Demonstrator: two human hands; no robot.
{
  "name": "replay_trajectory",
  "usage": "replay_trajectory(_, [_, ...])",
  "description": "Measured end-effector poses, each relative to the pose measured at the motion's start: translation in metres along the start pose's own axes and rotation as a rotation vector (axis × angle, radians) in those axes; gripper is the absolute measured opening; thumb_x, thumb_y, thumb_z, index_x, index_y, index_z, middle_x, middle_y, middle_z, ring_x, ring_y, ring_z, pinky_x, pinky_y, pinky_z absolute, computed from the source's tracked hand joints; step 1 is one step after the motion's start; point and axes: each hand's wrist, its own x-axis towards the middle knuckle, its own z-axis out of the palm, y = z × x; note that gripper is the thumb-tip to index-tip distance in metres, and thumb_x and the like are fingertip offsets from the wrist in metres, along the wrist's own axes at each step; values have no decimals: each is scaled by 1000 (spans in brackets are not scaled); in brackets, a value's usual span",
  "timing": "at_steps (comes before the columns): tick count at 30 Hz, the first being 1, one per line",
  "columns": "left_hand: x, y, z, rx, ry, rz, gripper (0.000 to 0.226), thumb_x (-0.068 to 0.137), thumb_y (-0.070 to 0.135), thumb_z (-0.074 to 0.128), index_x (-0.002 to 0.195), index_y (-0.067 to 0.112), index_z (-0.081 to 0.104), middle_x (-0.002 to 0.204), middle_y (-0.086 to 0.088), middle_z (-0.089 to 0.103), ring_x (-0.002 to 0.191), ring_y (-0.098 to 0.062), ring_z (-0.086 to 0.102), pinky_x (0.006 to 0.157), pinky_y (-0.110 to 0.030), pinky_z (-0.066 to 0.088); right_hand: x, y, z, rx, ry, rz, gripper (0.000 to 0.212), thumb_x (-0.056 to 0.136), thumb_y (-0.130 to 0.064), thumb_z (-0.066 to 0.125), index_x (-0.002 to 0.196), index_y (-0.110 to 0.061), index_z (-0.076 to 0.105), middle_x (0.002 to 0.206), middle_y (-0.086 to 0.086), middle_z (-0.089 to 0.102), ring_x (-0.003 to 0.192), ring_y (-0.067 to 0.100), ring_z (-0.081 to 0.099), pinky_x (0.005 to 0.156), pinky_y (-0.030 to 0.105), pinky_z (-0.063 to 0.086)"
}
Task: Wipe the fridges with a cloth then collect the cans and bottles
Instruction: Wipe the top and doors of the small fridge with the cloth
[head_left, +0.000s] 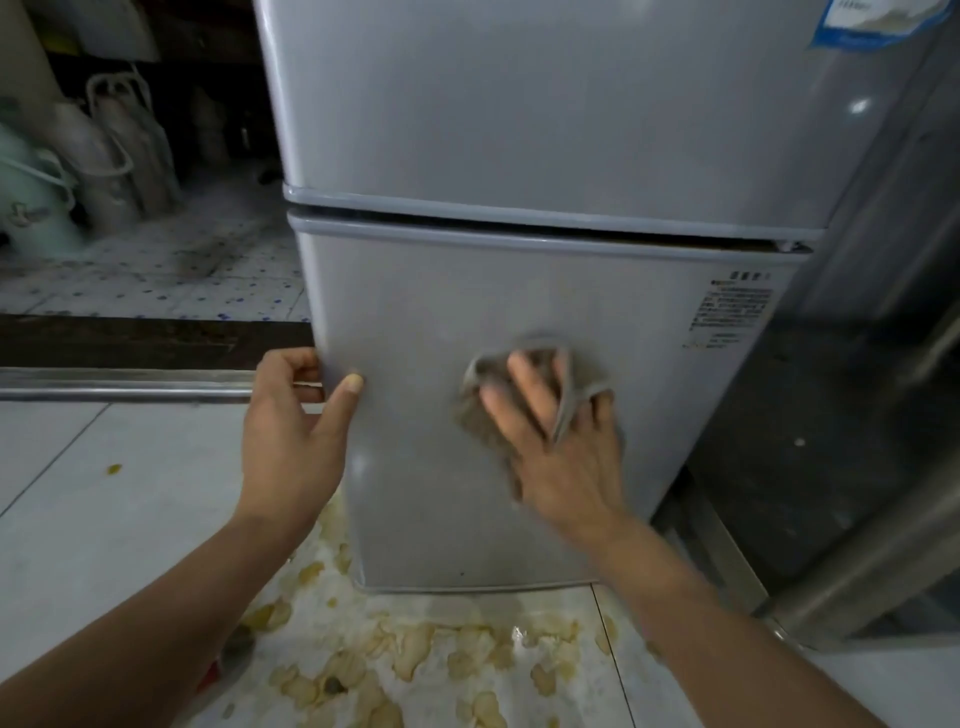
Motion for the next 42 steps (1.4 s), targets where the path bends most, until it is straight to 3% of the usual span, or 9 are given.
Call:
replay_trajectory(6, [-2, 1, 0, -79, -9, -47, 23, 86, 32, 60, 103, 26, 46, 96, 9, 56, 82, 8, 54, 67, -16, 45, 56, -4, -3, 31, 289, 150, 57, 91, -26, 52, 145, -26, 31, 152, 1, 24, 146, 27, 7, 112, 50, 11])
replay_trajectory(8, [-1, 1, 0, -108, -17, -66, 23, 85, 31, 61, 102, 24, 48, 94, 13, 56, 78, 13, 54, 65, -13, 45, 36, -17, 8, -32, 224, 66, 58, 91, -25, 53, 144, -28, 31, 152, -3, 25, 143, 30, 20, 109, 52, 17])
replay_trajectory(11, [0, 5, -4, -140, -33, -76, 23, 84, 29, 63, 101, 21, 50, 92, 13, 57, 75, 14, 53, 63, -7, 44, -1, -31, 18, -40, 36, -255, 64, 81, -17, 58, 140, -26, 38, 153, -8, 26, 110, 30, 52, 90, 47, 35])
replay_trajectory(14, [-3, 3, -9, -187, -81, -132, 17, 88, 23, 59, 103, 17, 54, 94, 6, 62, 84, 0, 57, 77, -20, 49, -1, -28, 8, -71, -44, -348, 68, 76, -15, 57, 139, -25, 38, 151, -8, 25, 104, 25, 43, 87, 43, 35])
replay_trajectory(17, [-16, -8, -15, -280, -160, -263, 19, 91, 13, 52, 108, 17, 59, 102, -1, 65, 97, -17, 59, 93, -41, 47, 45, -20, -9, -26, 37, -227, 67, 79, -17, 55, 142, -24, 33, 155, -5, 22, 126, 31, 34, 96, 48, 28])
replay_trajectory(23, [-26, -19, -24, -346, -213, -296, 35, 90, -3, 45, 115, 15, 61, 108, 3, 66, 100, -7, 60, 94, -23, 47, 84, -42, -5, -12, 229, 32, 55, 91, -16, 50, 143, -24, 33, 150, 0, 26, 141, 30, 17, 105, 57, 25])
replay_trajectory(29, [-24, -23, -32, -410, -296, -303, 34, 92, -2, 42, 119, 10, 59, 106, 1, 64, 85, 5, 58, 69, 2, 42, 25, -64, 13, -135, -171, -553, 61, 84, -17, 44, 144, -21, 34, 152, -5, 28, 108, 26, 53, 89, 41, 31])
replay_trajectory(37, [-26, -46, -46, -472, -340, -465, 29, 97, 13, 43, 123, 12, 57, 118, -5, 64, 103, -13, 60, 64, 0, 43, 123, -65, -16, -89, 78, -226, 58, 79, -18, 54, 136, -16, 45, 148, 4, 39, 136, 30, 26, 106, 46, 16])
replay_trajectory(42, [-27, -70, -47, -414, -302, -524, 28, 96, 13, 44, 121, 12, 57, 118, -4, 62, 108, -15, 58, 77, -14, 39, 91, -84, 2, -170, -20, -421, 51, 76, -25, 54, 125, -14, 57, 136, 2, 54, 113, 31, 39, 92, 48, 28])
